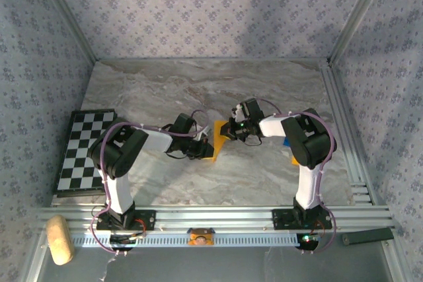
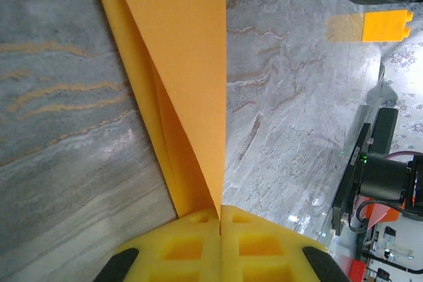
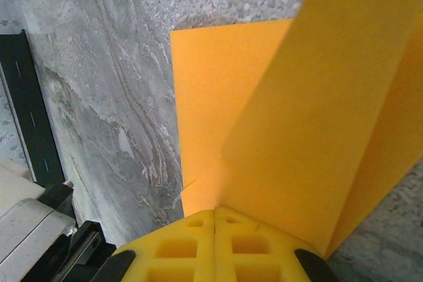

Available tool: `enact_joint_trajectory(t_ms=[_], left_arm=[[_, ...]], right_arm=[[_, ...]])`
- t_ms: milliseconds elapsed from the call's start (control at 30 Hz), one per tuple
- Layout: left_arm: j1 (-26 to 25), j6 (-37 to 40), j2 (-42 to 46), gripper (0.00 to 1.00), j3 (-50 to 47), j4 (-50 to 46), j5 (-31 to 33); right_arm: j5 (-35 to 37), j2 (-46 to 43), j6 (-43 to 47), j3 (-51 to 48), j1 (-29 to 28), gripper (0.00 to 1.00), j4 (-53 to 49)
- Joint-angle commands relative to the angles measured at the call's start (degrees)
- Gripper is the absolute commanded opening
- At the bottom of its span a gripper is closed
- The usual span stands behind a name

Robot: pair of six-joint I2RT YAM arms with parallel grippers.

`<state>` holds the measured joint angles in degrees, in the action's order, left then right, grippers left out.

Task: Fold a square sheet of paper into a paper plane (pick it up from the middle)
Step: Fold the wing for the fifth time at the center of the table.

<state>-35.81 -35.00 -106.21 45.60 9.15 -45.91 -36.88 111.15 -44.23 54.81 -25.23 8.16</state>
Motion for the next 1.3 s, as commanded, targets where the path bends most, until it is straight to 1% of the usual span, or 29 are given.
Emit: enact_joint_trajectory(t_ms=[0, 67, 167, 233, 300, 367, 433, 467, 533, 567, 600, 633, 700, 800, 900, 967, 1033, 1067, 1167, 1267], left_arm=[[-1.8, 2.6, -0.5, 0.11, -2.3, -10.9, -2.0], [-1.9, 2.7, -0.2, 0.11, -2.6, -11.0, -1.9], [-2.0, 2.8, -0.2, 0.07, -3.0, -11.2, -1.6], [-2.2, 3.1, -0.4, 0.02, -2.8, -11.5, -2.0], [-2.4, 3.7, -0.7, 0.01, -2.5, -12.5, -1.6], [-2.6, 4.1, -0.7, 0.04, -2.6, -13.1, -1.5], [-2.6, 4.2, -0.7, 0.14, -3.0, -13.5, -0.7], [-2.5, 4.3, -0.7, 0.15, -3.0, -13.7, -0.8], [-2.6, 4.2, -0.7, 0.15, -3.0, -13.8, -1.0], [-2.7, 4.3, -0.7, 0.11, -3.1, -13.8, -1.1], [-2.8, 4.3, -0.6, 0.06, -3.2, -13.8, -1.3], [-2.8, 4.3, -0.6, 0.03, -3.3, -13.9, -1.1], [-3.0, 4.4, -0.7, 0.02, -3.3, -14.2, -1.1], [-3.2, 4.6, -0.8, 0.05, -3.3, -14.6, -1.2], [-3.2, 4.9, -0.7, 0.13, -3.3, -15.4, -0.8], [-3.2, 5.1, -0.5, 0.12, -3.4, -15.7, -0.7], [-3.2, 5.3, -0.4, 0.03, -3.5, -16.0, -0.3], [-3.1, 5.3, -0.4, 0.02, -3.6, -16.0, -0.2], [-3.1, 5.4, -0.3, 0.04, -3.5, -16.4, -0.1], [-3.1, 5.5, 0.1, 0.08, -3.5, -17.0, 0.7]], right_arm=[[7.9, 3.2, 1.3, -1.2, 0.5, 0.02, -7.4], [8.0, 3.2, 1.3, -1.2, 0.4, 0.02, -7.4], [8.2, 3.3, 1.2, -1.0, 0.5, 0.02, -7.5], [8.2, 3.3, 1.1, -1.1, 0.5, 0.02, -7.5], [8.2, 3.3, 1.1, -1.0, 0.5, 0.02, -7.5], [8.2, 3.3, 1.2, -1.0, 0.5, 0.02, -7.8], [8.4, 3.3, 1.2, -1.0, 0.5, 0.02, -8.0], [8.4, 3.4, 1.2, -0.9, 0.5, 0.02, -8.0], [8.5, 3.5, 1.2, -0.9, 0.4, 0.02, -8.0], [8.5, 3.5, 1.1, -0.9, 0.5, 0.02, -8.0], [8.6, 3.5, 1.1, -0.9, 0.5, 0.02, -8.0], [8.6, 3.5, 1.1, -0.9, 0.4, 0.02, -8.0], [8.7, 3.5, 1.1, -0.9, 0.5, 0.02, -8.0], [9.0, 3.5, 0.9, -0.9, 0.5, 0.02, -8.1], [9.1, 3.6, 0.8, -0.8, 0.5, 0.02, -8.1], [9.0, 3.7, 0.7, -0.8, 0.5, 0.02, -8.1], [9.0, 3.7, 0.8, -0.8, 0.5, 0.02, -8.2], [9.0, 3.7, 0.7, -0.8, 0.5, 0.02, -8.2], [9.2, 3.6, 0.7, -0.9, 0.5, 0.02, -8.2], [9.3, 3.6, 0.6, -0.9, 0.5, 0.02, -8.2]])
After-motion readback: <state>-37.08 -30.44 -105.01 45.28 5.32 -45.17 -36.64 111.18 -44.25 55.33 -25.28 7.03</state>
